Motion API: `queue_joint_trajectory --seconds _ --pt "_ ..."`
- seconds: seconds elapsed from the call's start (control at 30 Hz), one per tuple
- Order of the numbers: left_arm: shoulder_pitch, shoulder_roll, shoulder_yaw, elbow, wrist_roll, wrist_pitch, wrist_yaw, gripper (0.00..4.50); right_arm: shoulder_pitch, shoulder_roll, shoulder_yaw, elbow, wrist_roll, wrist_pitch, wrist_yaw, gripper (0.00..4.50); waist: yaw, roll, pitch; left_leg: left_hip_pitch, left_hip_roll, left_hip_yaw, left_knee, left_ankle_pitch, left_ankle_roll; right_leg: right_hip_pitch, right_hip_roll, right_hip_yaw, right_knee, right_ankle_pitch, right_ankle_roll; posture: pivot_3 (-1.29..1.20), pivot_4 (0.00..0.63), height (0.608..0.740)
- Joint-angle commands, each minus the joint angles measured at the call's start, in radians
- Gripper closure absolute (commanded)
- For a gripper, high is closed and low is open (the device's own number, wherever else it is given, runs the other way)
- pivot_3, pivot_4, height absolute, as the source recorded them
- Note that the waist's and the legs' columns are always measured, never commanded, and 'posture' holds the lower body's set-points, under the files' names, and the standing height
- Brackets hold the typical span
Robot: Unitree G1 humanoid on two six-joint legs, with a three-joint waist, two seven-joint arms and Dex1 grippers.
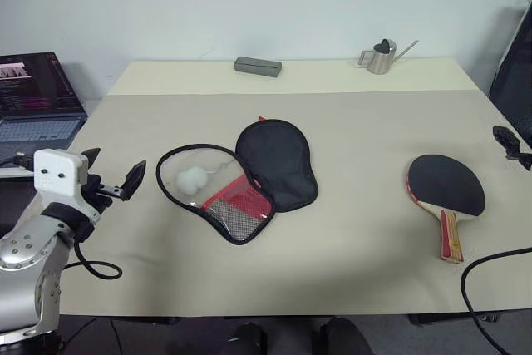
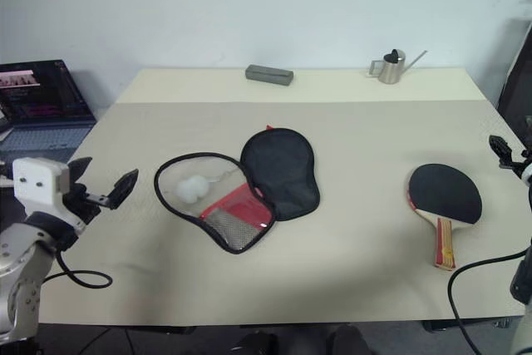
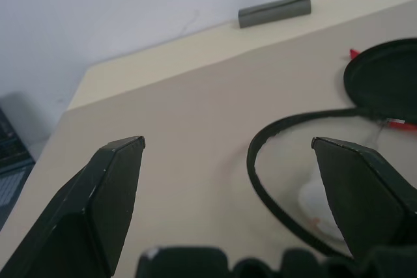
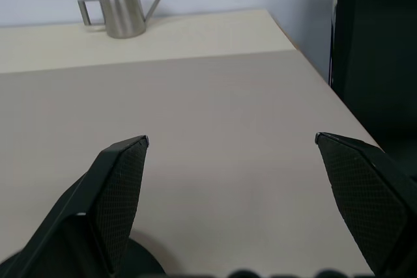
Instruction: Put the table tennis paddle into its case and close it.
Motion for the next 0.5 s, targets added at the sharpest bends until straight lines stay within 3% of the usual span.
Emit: queue_joint_trajectory --seconds 0.03,0.5 --pt "0.001 0.012 0.024 0.006 0.021 -0.008 0.009 0.02 -0.030 -0.041 0.001 -0.012 -0.022 0.011 0.007 0.00 0.003 0.000 0.000 0.000 0.000 0.000 0.000 0.000 0.000 0.000 0.000 0.000 0.000 0.000 0.000 0.00 0.150 0.740" --pt "-0.021 0.008 0.054 0.114 0.009 -0.076 -0.042 0.02 -0.016 -0.049 -0.018 -0.027 -0.020 0.021 0.052 0.00 0.004 0.000 0.000 0.000 0.000 0.001 0.000 0.000 0.000 0.000 0.000 0.000 0.000 0.000 0.000 0.00 0.150 0.740"
